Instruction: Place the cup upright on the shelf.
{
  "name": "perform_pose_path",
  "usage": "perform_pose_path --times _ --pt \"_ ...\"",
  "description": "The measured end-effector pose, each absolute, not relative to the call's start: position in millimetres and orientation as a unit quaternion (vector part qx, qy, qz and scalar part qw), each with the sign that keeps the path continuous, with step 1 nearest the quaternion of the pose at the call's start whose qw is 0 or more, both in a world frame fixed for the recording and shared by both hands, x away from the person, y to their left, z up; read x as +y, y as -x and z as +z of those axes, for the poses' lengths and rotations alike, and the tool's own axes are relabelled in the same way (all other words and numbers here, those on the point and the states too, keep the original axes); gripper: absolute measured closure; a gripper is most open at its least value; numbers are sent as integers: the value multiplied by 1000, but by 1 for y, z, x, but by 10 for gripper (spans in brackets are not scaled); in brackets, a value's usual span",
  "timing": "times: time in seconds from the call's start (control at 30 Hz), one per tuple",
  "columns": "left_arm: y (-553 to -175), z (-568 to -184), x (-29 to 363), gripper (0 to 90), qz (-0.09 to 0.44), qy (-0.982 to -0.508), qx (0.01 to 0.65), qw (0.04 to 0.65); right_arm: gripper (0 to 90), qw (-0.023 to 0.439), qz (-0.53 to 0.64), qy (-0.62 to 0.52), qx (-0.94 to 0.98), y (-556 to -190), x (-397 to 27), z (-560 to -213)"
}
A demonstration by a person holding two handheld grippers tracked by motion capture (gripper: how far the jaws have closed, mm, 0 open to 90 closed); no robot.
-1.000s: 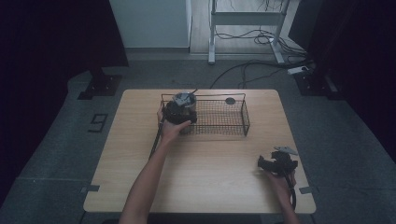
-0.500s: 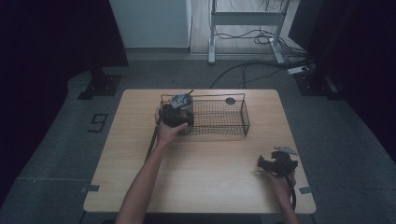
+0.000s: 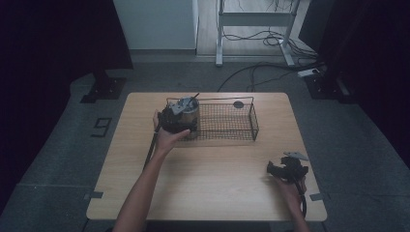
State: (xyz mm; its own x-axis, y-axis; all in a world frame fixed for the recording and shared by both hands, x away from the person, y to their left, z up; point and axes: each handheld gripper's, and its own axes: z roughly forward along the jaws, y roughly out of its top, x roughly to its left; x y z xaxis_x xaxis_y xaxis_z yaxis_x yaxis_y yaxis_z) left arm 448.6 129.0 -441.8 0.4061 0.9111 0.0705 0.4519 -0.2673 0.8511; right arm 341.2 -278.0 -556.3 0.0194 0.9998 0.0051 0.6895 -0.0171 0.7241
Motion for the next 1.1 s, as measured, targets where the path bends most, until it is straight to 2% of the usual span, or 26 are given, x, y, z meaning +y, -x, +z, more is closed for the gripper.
perform_pose_path --times 0.27,0.57,1.1 --pt "-408 -439 147 14 274 -743 445 419 36 278 277 -659 642 -341 -278 -556" --pt "-373 -445 165 26 247 -757 436 420 35 278 277 -659 642 -341 -278 -556" --pt "-332 -487 189 40 232 -772 440 396 35 278 277 -659 642 -341 -278 -556"
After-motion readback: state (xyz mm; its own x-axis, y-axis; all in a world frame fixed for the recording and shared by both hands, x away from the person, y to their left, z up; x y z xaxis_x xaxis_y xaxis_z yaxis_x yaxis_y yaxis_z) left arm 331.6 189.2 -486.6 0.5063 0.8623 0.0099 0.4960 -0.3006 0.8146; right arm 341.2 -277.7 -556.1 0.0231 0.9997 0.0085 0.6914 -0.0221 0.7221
